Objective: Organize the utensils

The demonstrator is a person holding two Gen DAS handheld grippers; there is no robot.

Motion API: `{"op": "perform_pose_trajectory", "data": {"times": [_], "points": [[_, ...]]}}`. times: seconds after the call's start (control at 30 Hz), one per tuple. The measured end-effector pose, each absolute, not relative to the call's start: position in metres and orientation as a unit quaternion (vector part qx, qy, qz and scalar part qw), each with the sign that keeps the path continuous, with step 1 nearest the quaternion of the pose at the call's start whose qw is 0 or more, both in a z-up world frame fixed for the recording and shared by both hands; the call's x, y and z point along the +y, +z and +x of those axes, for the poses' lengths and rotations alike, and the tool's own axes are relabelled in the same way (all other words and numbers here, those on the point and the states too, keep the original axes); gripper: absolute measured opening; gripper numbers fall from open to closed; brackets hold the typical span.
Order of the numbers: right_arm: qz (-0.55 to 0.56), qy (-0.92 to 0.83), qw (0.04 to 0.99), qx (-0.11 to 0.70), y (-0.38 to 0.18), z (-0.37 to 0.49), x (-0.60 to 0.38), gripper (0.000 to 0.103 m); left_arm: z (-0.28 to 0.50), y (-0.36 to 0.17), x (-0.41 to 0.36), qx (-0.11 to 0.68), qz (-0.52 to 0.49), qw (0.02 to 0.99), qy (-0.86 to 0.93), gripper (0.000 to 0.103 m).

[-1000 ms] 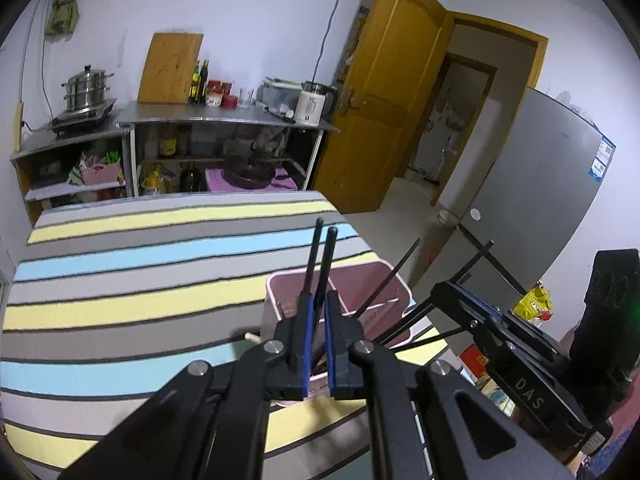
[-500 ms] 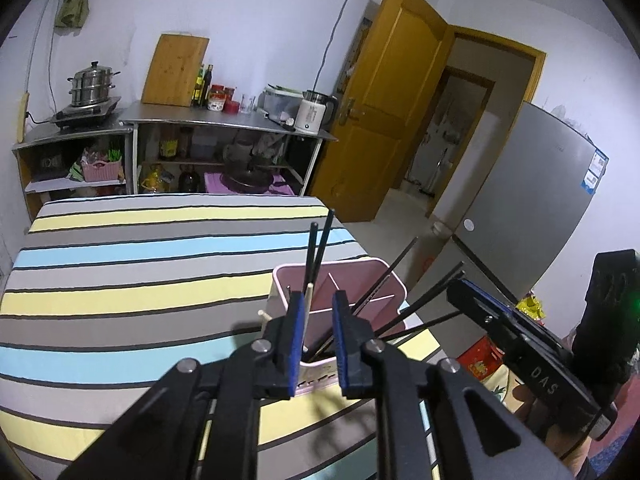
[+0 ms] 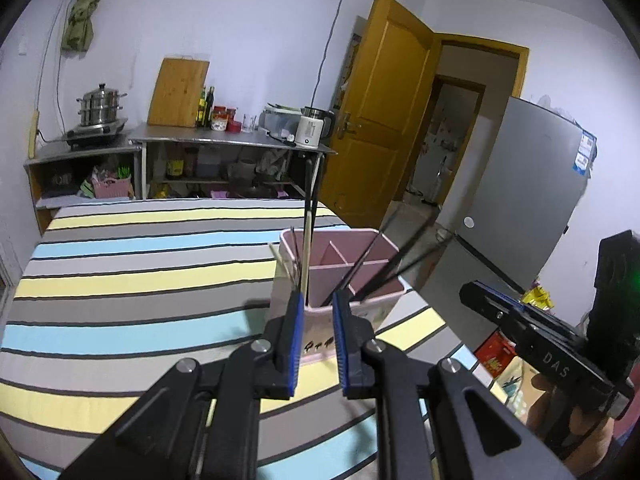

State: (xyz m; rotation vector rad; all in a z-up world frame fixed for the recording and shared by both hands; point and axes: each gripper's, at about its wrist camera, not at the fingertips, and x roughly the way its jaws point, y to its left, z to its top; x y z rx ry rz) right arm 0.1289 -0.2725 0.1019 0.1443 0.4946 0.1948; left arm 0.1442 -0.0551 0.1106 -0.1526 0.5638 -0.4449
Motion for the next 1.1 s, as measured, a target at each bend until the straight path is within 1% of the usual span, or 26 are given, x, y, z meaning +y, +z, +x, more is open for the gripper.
{"op": "perform_pose_trajectory", "data": {"times": [0.23,0.67,1.1], "points": [[0.044,0.086,0.964,0.247,0.076,0.102,-0.26,0.011,0.113,0.091,-0.054,0.251,-0.059,0.943,-0.208,0.015],[0.022,0.078,0.965,0.251,0.038,0.067,-0.241,0.011,0.074,0.054,-0.059,0.252,-0.041,0.948,-0.192,0.015],[0.024,0.064,0.966,0.249,0.029,0.056,-0.246,0.011,0.065,0.041,-0.064,0.262,-0.034,0.947,-0.182,0.016]]}}
